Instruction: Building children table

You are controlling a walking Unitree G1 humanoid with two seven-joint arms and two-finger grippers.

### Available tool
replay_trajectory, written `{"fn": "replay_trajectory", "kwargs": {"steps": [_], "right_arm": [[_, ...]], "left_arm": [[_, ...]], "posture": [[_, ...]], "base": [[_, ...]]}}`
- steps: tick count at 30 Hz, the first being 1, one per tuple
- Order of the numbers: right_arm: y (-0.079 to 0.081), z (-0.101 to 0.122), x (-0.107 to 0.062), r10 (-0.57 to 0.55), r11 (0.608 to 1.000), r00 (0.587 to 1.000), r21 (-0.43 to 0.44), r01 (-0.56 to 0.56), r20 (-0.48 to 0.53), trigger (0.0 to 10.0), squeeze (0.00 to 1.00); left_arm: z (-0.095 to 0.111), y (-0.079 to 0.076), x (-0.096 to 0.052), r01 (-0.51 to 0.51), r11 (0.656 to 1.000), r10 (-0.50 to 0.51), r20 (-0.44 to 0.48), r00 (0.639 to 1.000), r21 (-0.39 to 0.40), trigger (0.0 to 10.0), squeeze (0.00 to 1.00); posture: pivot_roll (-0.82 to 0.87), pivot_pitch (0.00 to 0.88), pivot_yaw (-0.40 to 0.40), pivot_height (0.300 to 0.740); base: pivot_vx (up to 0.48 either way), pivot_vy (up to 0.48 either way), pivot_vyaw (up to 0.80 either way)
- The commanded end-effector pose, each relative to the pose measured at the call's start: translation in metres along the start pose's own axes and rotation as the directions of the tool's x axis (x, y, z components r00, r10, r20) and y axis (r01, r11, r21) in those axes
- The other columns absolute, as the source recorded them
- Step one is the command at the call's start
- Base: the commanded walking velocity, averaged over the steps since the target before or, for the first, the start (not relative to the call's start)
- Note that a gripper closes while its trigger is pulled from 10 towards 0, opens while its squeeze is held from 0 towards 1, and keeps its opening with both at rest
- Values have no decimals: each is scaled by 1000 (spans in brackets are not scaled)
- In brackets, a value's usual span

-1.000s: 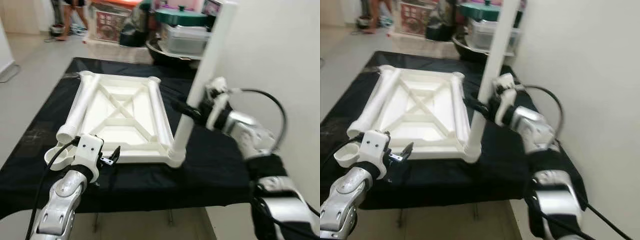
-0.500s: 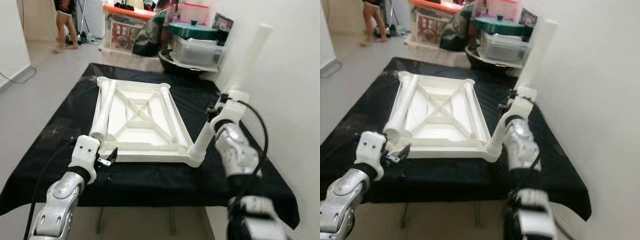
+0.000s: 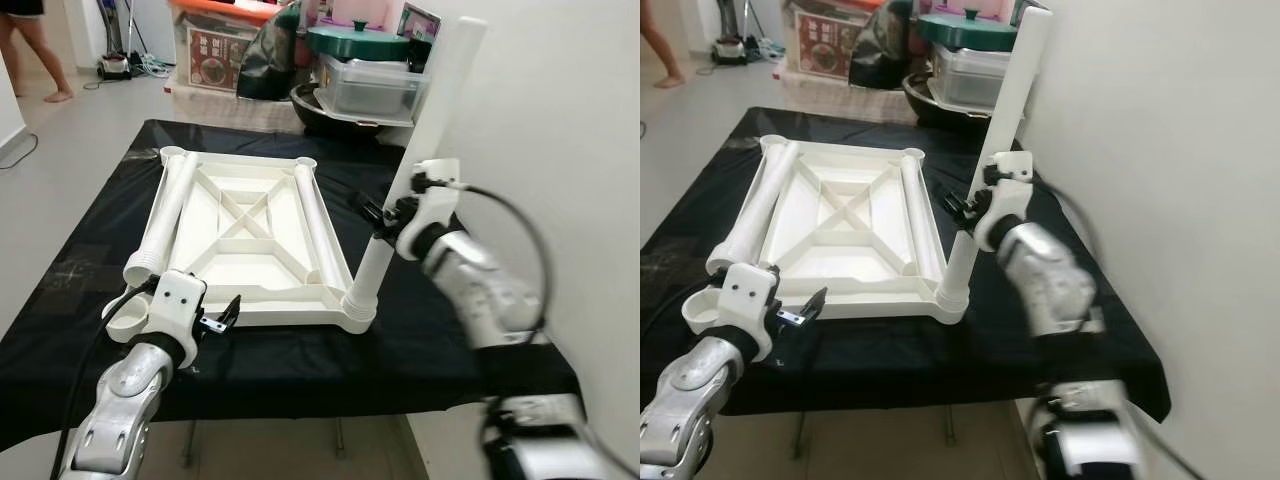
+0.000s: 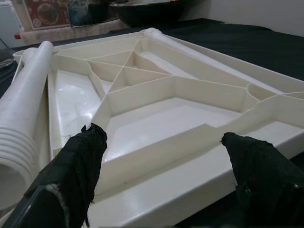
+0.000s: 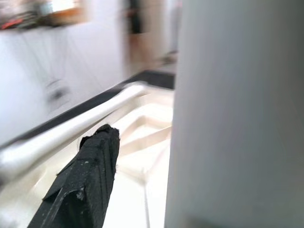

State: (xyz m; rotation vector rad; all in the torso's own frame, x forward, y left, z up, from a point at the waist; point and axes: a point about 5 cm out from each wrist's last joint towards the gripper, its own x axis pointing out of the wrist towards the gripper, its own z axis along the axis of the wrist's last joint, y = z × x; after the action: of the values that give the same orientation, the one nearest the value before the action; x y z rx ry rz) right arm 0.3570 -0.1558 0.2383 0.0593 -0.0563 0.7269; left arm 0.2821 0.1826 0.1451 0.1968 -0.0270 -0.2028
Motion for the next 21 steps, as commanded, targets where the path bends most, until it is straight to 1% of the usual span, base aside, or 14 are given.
{"fn": "replay_trajectory", "kwargs": {"steps": [1, 6, 7, 8, 9, 10, 11, 12, 13, 14, 15, 16, 20, 21], "right_arm": [[11, -23, -1, 182, 983, 978, 12, -182, -101, 10000, 0], [11, -40, -2, 238, 970, 950, 3, -243, -200, 10000, 0], [7, -46, 2, 214, 977, 953, 26, -213, -214, 3686, 0], [7, -46, 2, 214, 977, 953, 26, -213, -214, 3686, 0], [-1, -51, 9, 101, 995, 966, 17, -99, -238, 0, 0], [-1, -51, 9, 101, 995, 966, 17, -99, -238, 0, 0], [-14, -54, 16, -106, 993, 963, 24, 116, -249, 0, 0], [-14, -54, 16, -106, 993, 963, 24, 116, -249, 0, 0], [-31, -54, 14, -429, 891, 878, 61, 450, -214, 0, 0], [-36, -67, -2, -716, 651, 659, 119, 750, -230, 0, 0], [-36, -67, -2, -716, 651, 659, 119, 750, -230, 0, 0], [-23, -75, -6, -739, 615, 630, 140, 776, -240, 0, 0], [-2, -84, -7, -721, 628, 644, 152, 763, -256, 0, 0], [23, -86, 3, -638, 713, 726, 160, 682, -256, 10000, 0]], "left_arm": [[-4, -3, 2, 11, 1000, -11, -14, 1000, -12, 10000, 0], [-4, -4, 2, 12, 1000, -12, -14, 1000, -11, 10000, 0], [-4, -4, 1, 12, 1000, -12, -15, 1000, -11, 10000, 0], [-4, -4, 1, 12, 1000, -12, -15, 1000, -11, 10000, 0], [-4, -4, 1, 12, 1000, -12, -15, 1000, -11, 10000, 0], [-4, -4, 1, 12, 1000, -12, -15, 1000, -11, 10000, 0], [-4, -4, 1, 11, 1000, -11, -16, 1000, -11, 10000, 0], [-4, -4, 1, 11, 1000, -11, -16, 1000, -11, 10000, 0], [-4, -3, 0, 9, 1000, -9, -17, 1000, -12, 10000, 0], [-4, -3, -1, 7, 1000, -7, -18, 1000, -13, 10000, 0], [-4, -3, -1, 7, 1000, -7, -18, 1000, -13, 10000, 0], [-4, -2, -1, 6, 1000, -7, -18, 1000, -13, 10000, 0], [-4, -1, -2, 6, 1000, -7, -18, 1000, -12, 10000, 0], [-4, -1, -1, 8, 1000, -8, -19, 1000, -11, 10000, 0]], "posture": [[131, 0, -184, 740], [138, 0, -188, 740], [140, 0, -190, 740], [140, 0, -190, 740], [145, 0, -194, 740], [145, 0, -194, 740], [145, 0, -194, 740], [145, 0, -194, 740], [144, 0, -195, 740], [143, 0, -193, 740], [143, 0, -193, 740], [146, 0, -188, 740], [145, 0, -184, 740], [135, 0, -173, 740]], "base": [[0, 0, 0], [0, 0, 0], [0, 0, 0], [0, 0, 0], [0, 0, 0], [0, 0, 0], [0, 0, 0], [0, 0, 0], [0, 0, 0], [0, 0, 0], [0, 0, 0], [0, 0, 0], [0, 0, 0], [0, 0, 0]]}}
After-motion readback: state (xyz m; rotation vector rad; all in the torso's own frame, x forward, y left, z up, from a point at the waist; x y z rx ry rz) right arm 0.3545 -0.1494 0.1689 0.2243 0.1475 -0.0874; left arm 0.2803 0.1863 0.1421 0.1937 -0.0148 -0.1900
